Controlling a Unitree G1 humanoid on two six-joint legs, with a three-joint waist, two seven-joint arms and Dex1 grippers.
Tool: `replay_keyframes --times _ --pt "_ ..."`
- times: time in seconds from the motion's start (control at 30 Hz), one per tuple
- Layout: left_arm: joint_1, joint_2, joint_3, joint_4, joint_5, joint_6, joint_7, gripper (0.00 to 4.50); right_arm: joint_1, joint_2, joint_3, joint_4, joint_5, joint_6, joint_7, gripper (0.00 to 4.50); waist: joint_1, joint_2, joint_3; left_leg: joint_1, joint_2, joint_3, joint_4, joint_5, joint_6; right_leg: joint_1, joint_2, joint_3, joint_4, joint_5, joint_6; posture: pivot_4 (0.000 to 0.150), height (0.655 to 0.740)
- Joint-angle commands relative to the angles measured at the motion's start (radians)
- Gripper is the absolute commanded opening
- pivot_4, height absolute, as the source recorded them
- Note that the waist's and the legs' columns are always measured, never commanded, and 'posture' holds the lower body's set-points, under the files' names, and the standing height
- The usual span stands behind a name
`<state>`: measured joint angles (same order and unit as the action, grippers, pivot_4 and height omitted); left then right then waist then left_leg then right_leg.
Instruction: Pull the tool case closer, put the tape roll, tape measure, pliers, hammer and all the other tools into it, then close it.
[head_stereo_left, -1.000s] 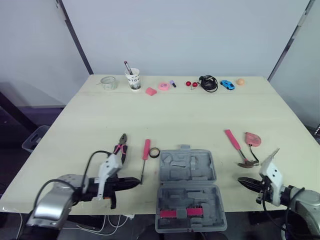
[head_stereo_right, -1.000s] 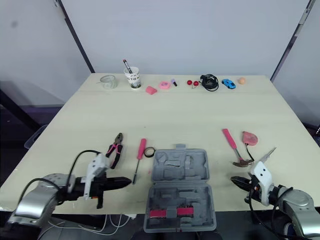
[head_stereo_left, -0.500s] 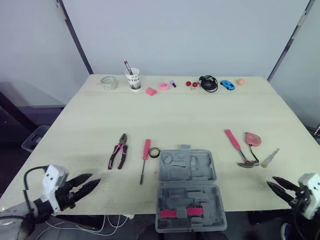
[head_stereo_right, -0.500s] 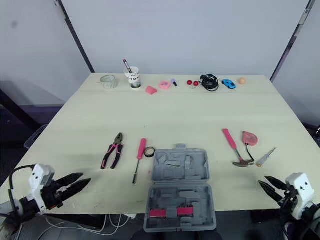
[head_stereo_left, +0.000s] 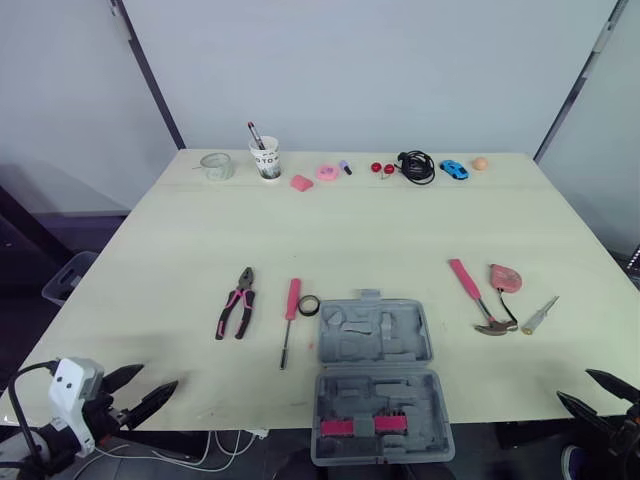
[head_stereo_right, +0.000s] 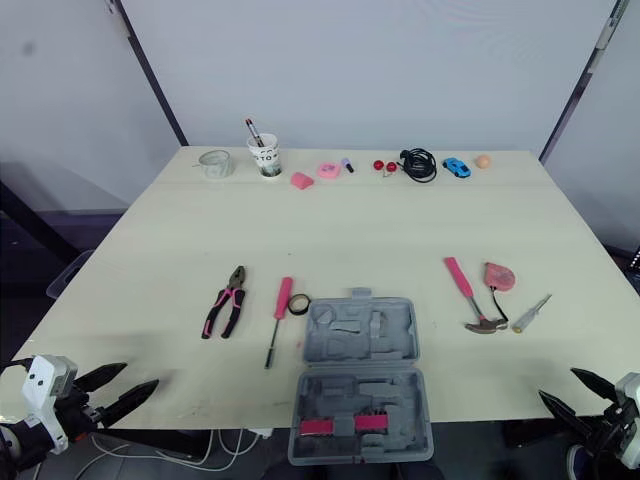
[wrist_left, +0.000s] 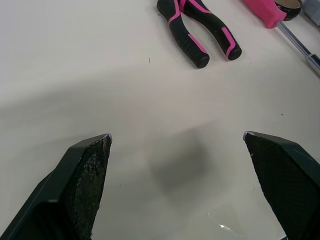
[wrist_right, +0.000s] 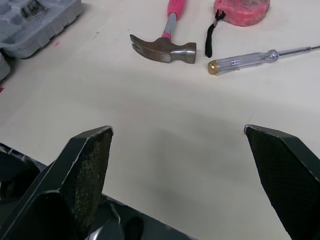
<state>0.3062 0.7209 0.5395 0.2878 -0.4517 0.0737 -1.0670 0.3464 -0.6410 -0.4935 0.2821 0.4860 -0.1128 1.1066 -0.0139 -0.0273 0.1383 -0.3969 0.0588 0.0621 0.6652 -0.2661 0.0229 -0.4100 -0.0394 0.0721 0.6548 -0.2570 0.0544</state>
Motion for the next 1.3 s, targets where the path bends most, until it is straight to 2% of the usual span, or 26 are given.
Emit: replay_keyframes --times 0.03,0.2,0.37,0.57,0.7,0.73,0.87,0.93,1.13,1.3 --pt "-0.035 0.045 -0.017 -0.032 0.025 0.01 0.013 4.5 -0.023 -0.015 -0.01 -0.11 0.061 0.054 0.006 4.42 0.0 0.0 0.0 0.0 0.0 0.0 0.0 0.0 0.0 0.0 0.0 0.0 0.0 0.0 0.0 0.15 0.74" --pt "-0.085 0.088 -0.076 -0.08 0.048 0.057 0.004 4.5 -0.06 -0.006 0.028 -0.245 0.109 0.14 -0.011 4.42 0.0 0.0 0.0 0.0 0.0 0.0 0.0 0.0 0.0 0.0 0.0 0.0 0.0 0.0 0.0 0.15 0.74" --pt "-0.201 0.181 -0.199 -0.191 0.075 0.14 -0.051 4.5 -0.093 -0.003 0.085 -0.368 0.143 0.205 -0.001 4.42 0.006 -0.001 0.001 -0.001 -0.001 0.0 0.0 0.0 0.0 0.0 0.0 -0.001 0.001 0.0 0.0 0.15 0.74" --pt "-0.345 0.36 -0.359 -0.266 0.132 0.19 -0.203 4.5 -0.138 -0.011 0.15 -0.409 0.148 0.239 0.042 4.42 0.0 0.0 0.002 -0.002 -0.003 0.005 0.0 0.0 0.0 0.001 0.001 -0.001 0.0 0.0 0.0 0.15 0.74" --pt "-0.48 0.419 -0.488 -0.253 0.236 0.159 -0.249 4.5 -0.181 -0.009 0.187 -0.396 0.132 0.237 0.06 4.42 0.0 0.001 0.003 -0.001 -0.002 0.006 0.0 0.0 0.0 0.0 0.004 0.0 0.001 0.0 0.0 0.15 0.74" --pt "-0.5 0.423 -0.507 -0.245 0.251 0.153 -0.255 4.5 -0.188 -0.009 0.191 -0.393 0.129 0.236 0.061 4.42 0.0 0.001 0.003 -0.001 -0.003 0.006 0.0 0.0 0.0 0.0 0.005 0.0 0.002 0.0 0.0 0.15 0.74" --pt "-0.763 0.393 -0.722 -0.273 0.426 0.173 -0.321 4.5 -0.259 -0.001 0.242 -0.362 0.109 0.207 0.1 4.42 0.007 -0.001 0.006 -0.002 -0.003 0.005 0.002 0.0 0.0 0.0 0.006 0.0 0.002 0.0 0.0 0.15 0.74" --pt "-0.827 0.374 -0.804 -0.309 0.484 0.195 -0.353 4.5 -0.274 -0.005 0.249 -0.357 0.11 0.197 0.121 4.42 0.013 -0.001 0.006 -0.002 -0.003 0.005 0.003 0.0 0.0 0.001 0.006 0.0 0.002 0.0 0.001 0.15 0.74" --pt "-0.934 0.311 -0.926 -0.394 0.551 0.341 -0.408 4.5 -0.307 -0.028 0.261 -0.341 0.078 0.142 0.178 4.42 0.005 -0.001 0.007 -0.002 -0.003 0.005 0.003 0.0 0.0 0.001 0.008 0.002 0.002 0.002 0.004 0.15 0.74" --pt "-1.005 0.252 -1.01 -0.393 0.628 0.411 -0.408 4.5 -0.333 -0.028 0.263 -0.308 0.059 0.109 0.189 4.42 0.003 -0.001 0.007 -0.002 -0.003 0.003 0.003 0.0 0.001 0.001 0.01 0.002 0.004 0.002 0.004 0.15 0.74"
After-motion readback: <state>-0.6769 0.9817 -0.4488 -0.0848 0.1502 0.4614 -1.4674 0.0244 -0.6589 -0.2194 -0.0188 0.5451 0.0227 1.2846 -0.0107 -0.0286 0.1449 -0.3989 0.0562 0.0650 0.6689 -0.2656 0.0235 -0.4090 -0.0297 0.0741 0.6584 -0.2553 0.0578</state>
